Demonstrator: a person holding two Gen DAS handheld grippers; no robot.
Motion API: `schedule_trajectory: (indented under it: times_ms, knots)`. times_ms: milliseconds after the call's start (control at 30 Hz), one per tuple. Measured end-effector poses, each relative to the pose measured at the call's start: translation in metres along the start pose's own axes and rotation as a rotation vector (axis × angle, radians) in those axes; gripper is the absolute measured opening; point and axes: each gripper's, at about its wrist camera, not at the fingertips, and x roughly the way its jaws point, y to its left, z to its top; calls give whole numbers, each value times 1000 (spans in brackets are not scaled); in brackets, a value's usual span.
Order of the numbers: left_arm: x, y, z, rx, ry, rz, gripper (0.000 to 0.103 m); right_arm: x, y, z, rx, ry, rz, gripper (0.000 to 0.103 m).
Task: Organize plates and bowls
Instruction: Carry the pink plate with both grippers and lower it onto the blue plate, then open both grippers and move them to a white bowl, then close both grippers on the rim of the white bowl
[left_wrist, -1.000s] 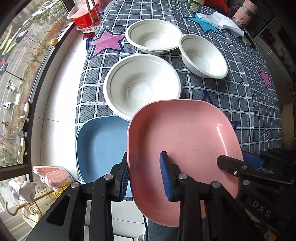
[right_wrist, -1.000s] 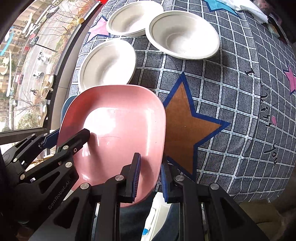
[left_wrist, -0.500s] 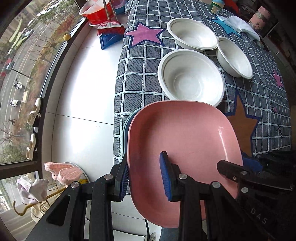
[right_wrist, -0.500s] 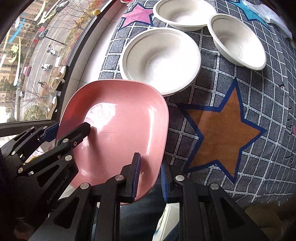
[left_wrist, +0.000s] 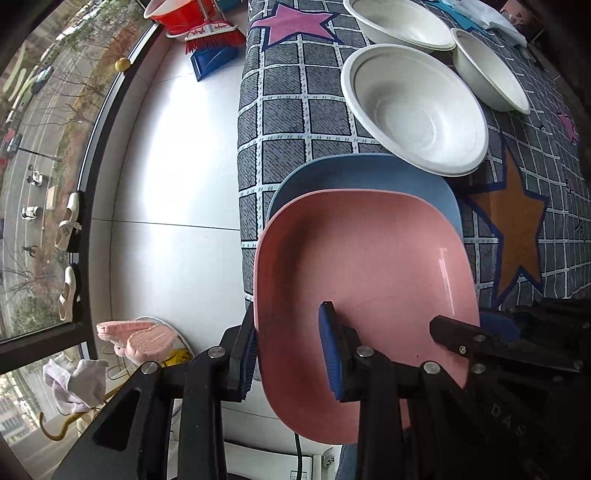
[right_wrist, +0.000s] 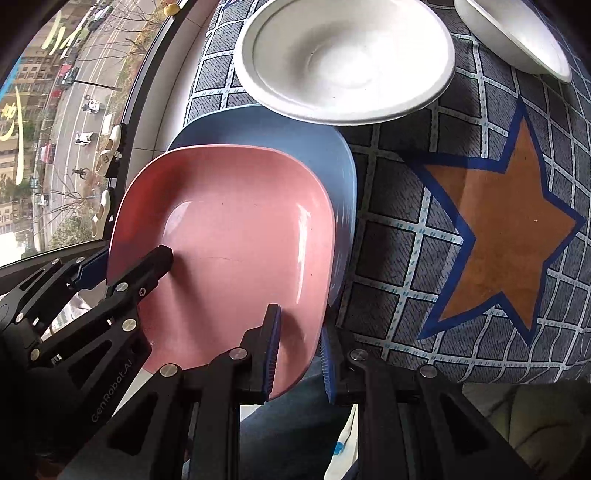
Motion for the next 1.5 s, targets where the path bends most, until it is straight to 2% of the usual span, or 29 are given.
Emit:
schedule_trajectory:
  times_ms: [133, 233, 300, 333, 367, 400, 467, 600, 767, 967, 1067, 1300, 1500]
  knots:
    - [5, -3, 10, -4, -20, 7, 36, 6, 0, 10, 14, -7, -20, 23]
    - [5, -5, 17, -10, -37, -5, 50, 3, 0, 18, 15, -25, -25, 23]
    - [3, -6, 19, -19, -53, 27, 68, -12, -8, 18, 5, -51, -38, 25]
    - [0, -5, 20, -23, -65, 48, 71, -16, -9, 17, -4, -60, -59, 27]
    - [-3, -4, 20, -29, -76, 62, 74, -20, -11, 17, -11, -69, -77, 37]
    - [-5, -1, 19, -39, -84, 71, 77, -24, -13, 16, -13, -78, -95, 58]
    - [-10, 8, 17, -63, -88, 42, 81, -35, -24, 13, -9, -113, -110, 85]
    - [-17, 14, 9, -64, -92, 36, 82, -54, -53, 5, 21, -135, -71, 86]
    - [-21, 3, 7, -50, -88, 11, 82, -51, -81, -4, 119, -118, -64, 86]
    - [-37, -19, 30, -9, -121, -41, 82, -54, -104, -10, 187, -114, -57, 86]
    - [-47, -27, 49, 14, -148, -39, 82, -65, -111, -5, 211, -139, -45, 86]
    - [-45, -31, 102, 11, -155, -32, 82, -80, -110, 43, 240, -198, -18, 86]
    - [-10, -37, 140, 29, -97, 14, 82, -68, -107, 80, 269, -184, 12, 86]
